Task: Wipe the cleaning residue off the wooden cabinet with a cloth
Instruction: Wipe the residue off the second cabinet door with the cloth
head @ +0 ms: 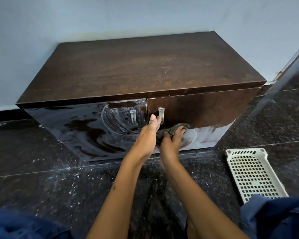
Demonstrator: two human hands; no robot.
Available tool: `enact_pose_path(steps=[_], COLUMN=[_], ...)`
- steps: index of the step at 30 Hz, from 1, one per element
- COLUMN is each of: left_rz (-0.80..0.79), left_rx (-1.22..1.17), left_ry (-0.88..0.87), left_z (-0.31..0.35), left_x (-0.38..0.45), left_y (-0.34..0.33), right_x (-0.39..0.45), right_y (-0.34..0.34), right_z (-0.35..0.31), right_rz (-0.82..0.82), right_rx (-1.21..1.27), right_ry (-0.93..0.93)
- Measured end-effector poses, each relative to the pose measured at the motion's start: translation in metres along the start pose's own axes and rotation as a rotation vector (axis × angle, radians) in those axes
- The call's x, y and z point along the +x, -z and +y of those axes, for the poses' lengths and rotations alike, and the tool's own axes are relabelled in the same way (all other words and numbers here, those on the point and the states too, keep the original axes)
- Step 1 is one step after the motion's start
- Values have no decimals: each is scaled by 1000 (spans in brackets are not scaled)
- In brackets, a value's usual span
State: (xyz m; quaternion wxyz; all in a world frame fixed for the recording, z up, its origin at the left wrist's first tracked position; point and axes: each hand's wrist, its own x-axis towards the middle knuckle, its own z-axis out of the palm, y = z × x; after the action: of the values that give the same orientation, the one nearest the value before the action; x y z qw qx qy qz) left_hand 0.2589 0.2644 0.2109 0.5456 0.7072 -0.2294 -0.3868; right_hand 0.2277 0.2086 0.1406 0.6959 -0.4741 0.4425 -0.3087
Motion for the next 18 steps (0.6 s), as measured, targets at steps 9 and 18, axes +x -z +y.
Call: enact_pose_path(steps=[9,18], left_rz=[8,-67], left_rx=[28,85], left_ry=[13,55], left_z=[0,10], left_x=[-1,6], left_y=[8,17], right_x=[-12,-23], right_y=[-8,-22], right_z=[4,24], right_rz=[-129,-194], right_rx=[2,-141], right_ry=[-16,94])
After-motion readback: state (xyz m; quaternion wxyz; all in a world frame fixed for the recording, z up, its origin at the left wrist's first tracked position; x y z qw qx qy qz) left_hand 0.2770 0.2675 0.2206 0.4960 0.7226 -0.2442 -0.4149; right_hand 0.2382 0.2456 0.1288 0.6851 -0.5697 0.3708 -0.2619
